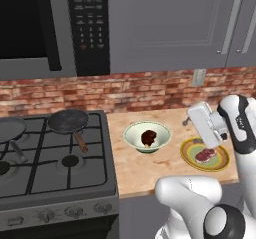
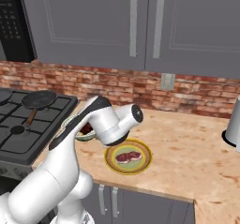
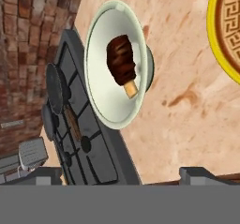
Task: Place one of the steaks on the plate and the other in the bowl. Then place the bowl in the fridge.
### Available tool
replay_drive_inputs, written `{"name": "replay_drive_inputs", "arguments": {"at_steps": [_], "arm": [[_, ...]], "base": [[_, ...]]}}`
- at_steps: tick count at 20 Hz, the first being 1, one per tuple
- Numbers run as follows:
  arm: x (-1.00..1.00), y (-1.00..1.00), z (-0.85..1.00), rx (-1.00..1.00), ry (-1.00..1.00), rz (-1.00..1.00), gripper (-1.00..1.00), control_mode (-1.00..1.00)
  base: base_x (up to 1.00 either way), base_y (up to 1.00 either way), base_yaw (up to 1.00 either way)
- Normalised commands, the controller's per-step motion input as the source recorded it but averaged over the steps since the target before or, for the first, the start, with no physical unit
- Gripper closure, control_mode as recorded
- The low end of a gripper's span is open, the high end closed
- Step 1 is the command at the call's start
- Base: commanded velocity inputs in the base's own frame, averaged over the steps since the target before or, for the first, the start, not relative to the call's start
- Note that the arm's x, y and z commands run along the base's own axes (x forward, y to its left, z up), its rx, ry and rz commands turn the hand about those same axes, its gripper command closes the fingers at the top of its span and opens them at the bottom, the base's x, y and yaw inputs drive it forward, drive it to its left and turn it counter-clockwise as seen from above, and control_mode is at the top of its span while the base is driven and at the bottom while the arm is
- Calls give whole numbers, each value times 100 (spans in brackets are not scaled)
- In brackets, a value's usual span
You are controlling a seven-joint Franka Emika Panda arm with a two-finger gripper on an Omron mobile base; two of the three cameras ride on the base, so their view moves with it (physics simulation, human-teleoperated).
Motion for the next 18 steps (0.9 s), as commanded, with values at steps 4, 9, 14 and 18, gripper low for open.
{"name": "replay_drive_inputs", "arguments": {"at_steps": [4, 9, 14, 18], "arm": [[19, 1, -30, 0, 0, 0, -100, -100], [17, 0, -12, 0, 0, 0, -100, -100], [19, 0, -16, 0, 0, 0, -100, -100], [20, 0, -17, -1, 0, 0, -100, -100]], "base": [[0, 0, 0], [0, 0, 0], [0, 0, 0], [0, 0, 0]]}}
